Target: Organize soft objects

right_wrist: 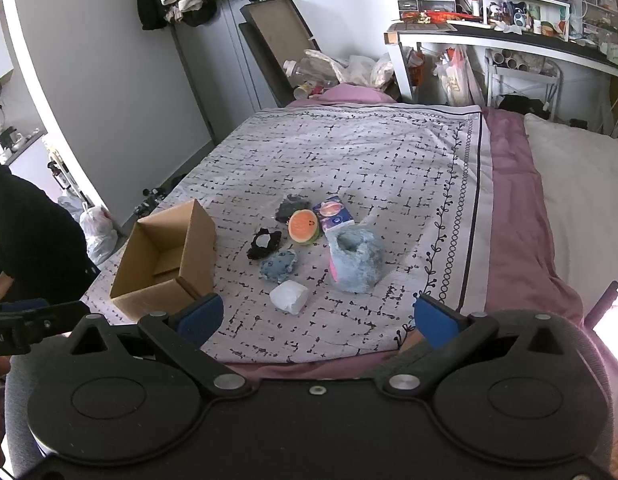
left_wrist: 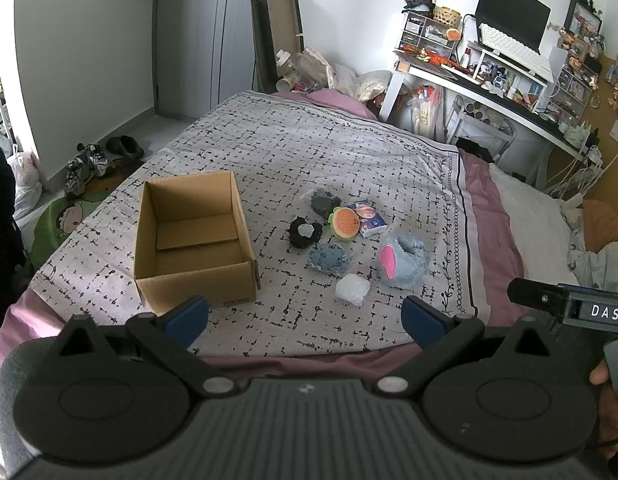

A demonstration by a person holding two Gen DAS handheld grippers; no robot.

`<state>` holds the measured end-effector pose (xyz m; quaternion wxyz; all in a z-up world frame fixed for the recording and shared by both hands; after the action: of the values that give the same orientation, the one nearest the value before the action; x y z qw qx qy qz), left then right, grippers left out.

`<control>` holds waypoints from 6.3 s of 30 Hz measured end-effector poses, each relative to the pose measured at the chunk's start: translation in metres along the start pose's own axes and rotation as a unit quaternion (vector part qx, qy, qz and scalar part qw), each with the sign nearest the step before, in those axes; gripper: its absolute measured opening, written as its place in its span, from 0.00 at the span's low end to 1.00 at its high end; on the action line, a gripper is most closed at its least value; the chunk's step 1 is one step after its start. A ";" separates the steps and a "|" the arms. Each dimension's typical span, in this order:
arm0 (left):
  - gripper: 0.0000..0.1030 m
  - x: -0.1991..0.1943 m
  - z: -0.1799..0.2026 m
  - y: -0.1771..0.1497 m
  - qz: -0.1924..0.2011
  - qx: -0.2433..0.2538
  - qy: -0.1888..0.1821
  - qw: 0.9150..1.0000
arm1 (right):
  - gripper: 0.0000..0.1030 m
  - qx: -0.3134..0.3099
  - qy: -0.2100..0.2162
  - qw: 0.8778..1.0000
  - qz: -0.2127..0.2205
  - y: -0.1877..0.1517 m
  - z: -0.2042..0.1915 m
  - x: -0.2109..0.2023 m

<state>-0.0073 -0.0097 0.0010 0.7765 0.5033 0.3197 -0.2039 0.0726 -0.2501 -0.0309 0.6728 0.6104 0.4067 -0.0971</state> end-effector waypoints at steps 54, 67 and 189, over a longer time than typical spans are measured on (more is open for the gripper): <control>0.99 0.106 0.032 0.050 -0.057 0.000 -0.019 0.998 | 1.00 0.063 0.003 0.997 -0.052 0.039 0.049 0.080; 0.99 0.163 0.057 0.055 -0.090 -0.018 -0.028 0.995 | 1.00 0.127 -0.006 0.989 -0.071 0.037 0.088 0.120; 0.23 0.172 -0.141 0.137 -0.100 -0.142 -0.064 0.983 | 0.19 0.074 0.153 0.978 -0.117 0.124 -0.166 0.227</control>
<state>0.1617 0.1756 -0.0716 0.8346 0.3395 0.3435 -0.2648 0.2267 0.0112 -0.0773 0.5391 0.6148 0.5650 -0.1103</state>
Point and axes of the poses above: each gripper's, at about its wrist camera, not at the fingertips, and x roughly the way its jaws point, z to its right, y to its top, the point moved 2 cm from there along x, roughly the way its jaws point, and after that the axes turned 12 degrees about -x, right-handed, at the moved point
